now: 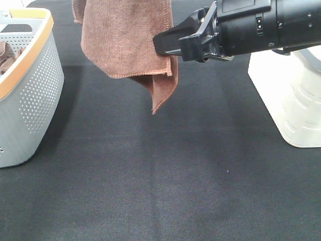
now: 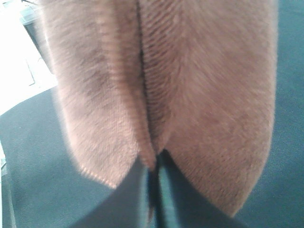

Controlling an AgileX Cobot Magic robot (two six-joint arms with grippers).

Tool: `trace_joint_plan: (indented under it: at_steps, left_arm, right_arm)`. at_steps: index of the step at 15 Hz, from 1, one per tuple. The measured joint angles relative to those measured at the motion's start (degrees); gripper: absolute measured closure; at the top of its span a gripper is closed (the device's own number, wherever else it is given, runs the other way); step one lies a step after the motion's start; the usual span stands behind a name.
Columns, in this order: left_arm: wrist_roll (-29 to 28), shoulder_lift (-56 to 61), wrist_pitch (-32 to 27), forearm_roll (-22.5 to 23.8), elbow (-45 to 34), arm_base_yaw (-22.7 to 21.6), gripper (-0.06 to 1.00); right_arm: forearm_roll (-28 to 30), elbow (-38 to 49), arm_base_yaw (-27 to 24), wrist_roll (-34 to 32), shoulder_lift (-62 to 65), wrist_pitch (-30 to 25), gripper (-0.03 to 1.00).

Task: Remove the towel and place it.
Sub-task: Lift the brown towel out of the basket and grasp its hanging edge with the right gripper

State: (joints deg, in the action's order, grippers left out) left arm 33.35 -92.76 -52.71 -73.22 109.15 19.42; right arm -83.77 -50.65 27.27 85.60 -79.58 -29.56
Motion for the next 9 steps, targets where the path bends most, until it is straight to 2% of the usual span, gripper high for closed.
trace_joint_plan:
  at_steps: [3,5,8,9]
  left_arm:
    - [0.0,0.0,0.11,0.92,0.0,0.0,0.94]
    - [-1.15,0.0,0.11,6.42,0.0,0.0,0.94]
    - [-9.17,0.0,0.0,21.37,0.0,0.0,0.94]
    - [-13.18,0.0,-0.06,30.83,0.0,0.0,0.94]
  right_arm:
    - [1.32,0.0,0.0,-3.95,0.0,-0.06,0.97]
    - [8.37,-0.06,0.0,-12.26,0.0,-0.06,0.97]
    - [23.32,-0.06,0.0,-27.85,0.97,-0.86,0.97]
    - [29.91,-0.06,0.0,-34.09,2.64,-1.95,0.97]
